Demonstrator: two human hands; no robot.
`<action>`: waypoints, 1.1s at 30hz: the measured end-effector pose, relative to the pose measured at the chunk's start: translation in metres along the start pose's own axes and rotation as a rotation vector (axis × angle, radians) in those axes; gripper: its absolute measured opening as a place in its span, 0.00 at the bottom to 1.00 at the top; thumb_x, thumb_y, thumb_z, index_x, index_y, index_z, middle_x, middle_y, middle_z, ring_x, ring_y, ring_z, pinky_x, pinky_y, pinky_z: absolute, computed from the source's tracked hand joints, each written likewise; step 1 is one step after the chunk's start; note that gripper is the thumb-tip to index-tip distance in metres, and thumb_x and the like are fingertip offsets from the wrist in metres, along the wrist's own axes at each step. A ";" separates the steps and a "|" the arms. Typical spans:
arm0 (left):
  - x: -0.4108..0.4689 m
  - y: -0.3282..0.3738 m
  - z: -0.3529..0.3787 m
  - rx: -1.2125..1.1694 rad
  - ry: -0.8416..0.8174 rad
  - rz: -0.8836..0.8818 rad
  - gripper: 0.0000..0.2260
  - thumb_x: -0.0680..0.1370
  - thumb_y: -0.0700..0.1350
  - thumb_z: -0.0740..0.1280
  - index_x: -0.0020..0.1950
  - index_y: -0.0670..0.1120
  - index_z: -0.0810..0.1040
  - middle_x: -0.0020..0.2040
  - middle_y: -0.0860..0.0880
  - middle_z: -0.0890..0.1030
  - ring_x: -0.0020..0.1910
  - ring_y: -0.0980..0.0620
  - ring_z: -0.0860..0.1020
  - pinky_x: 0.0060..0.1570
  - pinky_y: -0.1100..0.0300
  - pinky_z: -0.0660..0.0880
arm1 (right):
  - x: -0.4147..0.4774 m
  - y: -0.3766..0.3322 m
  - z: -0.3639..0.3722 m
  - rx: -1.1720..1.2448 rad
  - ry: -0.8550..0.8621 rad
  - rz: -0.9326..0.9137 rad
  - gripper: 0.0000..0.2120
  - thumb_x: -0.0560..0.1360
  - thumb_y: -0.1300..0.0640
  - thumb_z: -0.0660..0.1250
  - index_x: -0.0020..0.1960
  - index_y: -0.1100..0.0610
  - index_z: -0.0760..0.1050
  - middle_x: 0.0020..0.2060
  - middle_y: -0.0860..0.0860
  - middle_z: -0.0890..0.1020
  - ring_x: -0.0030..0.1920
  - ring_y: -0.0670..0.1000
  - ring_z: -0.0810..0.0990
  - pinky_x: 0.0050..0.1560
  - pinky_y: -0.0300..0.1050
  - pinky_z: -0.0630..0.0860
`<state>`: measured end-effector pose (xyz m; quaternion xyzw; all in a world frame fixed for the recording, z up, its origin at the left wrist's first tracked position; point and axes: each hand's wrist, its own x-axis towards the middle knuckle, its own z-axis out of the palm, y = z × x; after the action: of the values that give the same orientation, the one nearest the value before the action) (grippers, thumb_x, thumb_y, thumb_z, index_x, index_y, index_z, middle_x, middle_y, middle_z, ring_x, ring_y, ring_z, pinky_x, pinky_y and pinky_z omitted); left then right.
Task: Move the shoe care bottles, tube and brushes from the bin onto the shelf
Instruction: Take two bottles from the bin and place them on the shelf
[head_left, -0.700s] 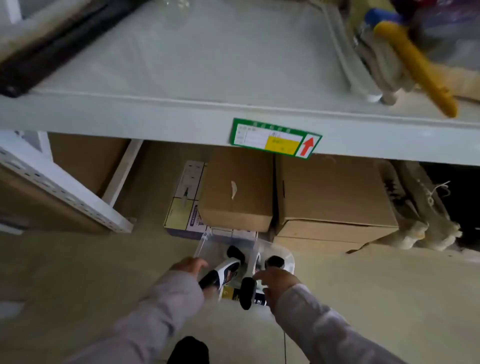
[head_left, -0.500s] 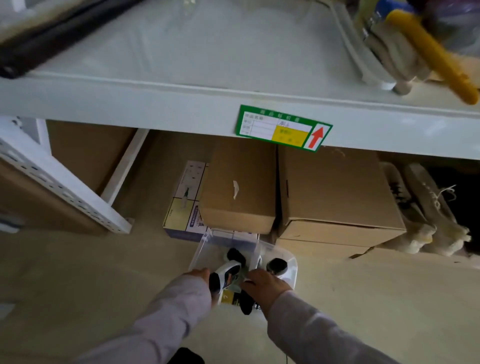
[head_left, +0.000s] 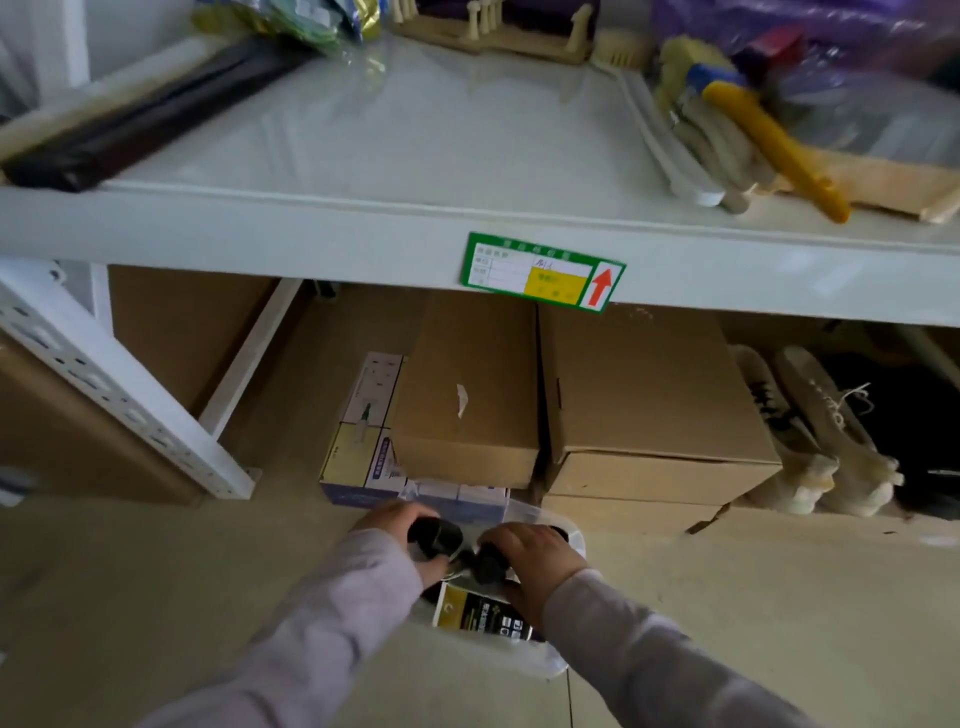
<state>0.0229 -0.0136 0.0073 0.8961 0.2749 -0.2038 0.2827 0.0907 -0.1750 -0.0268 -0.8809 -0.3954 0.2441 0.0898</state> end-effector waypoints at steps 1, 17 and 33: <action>-0.005 0.002 -0.010 -0.050 0.052 0.043 0.19 0.70 0.47 0.72 0.59 0.54 0.73 0.59 0.52 0.75 0.61 0.49 0.74 0.64 0.56 0.70 | -0.007 -0.005 -0.013 0.077 0.077 0.020 0.24 0.74 0.52 0.66 0.67 0.52 0.64 0.66 0.52 0.72 0.66 0.54 0.69 0.68 0.46 0.64; -0.105 0.103 -0.275 -0.592 0.669 0.894 0.16 0.61 0.43 0.76 0.40 0.61 0.79 0.32 0.71 0.81 0.34 0.72 0.80 0.35 0.78 0.74 | -0.056 -0.101 -0.317 0.571 0.931 -0.415 0.25 0.68 0.41 0.66 0.57 0.57 0.72 0.48 0.56 0.82 0.48 0.57 0.81 0.51 0.60 0.78; 0.005 0.150 -0.349 -0.212 0.843 0.596 0.17 0.75 0.49 0.67 0.64 0.49 0.75 0.60 0.48 0.80 0.58 0.48 0.76 0.51 0.63 0.65 | 0.070 -0.083 -0.373 0.558 0.904 -0.066 0.20 0.73 0.50 0.67 0.62 0.57 0.70 0.49 0.50 0.79 0.50 0.51 0.77 0.49 0.43 0.72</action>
<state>0.1904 0.1007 0.3279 0.9061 0.1172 0.2923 0.2826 0.2630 -0.0542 0.3003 -0.8281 -0.2646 -0.0668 0.4897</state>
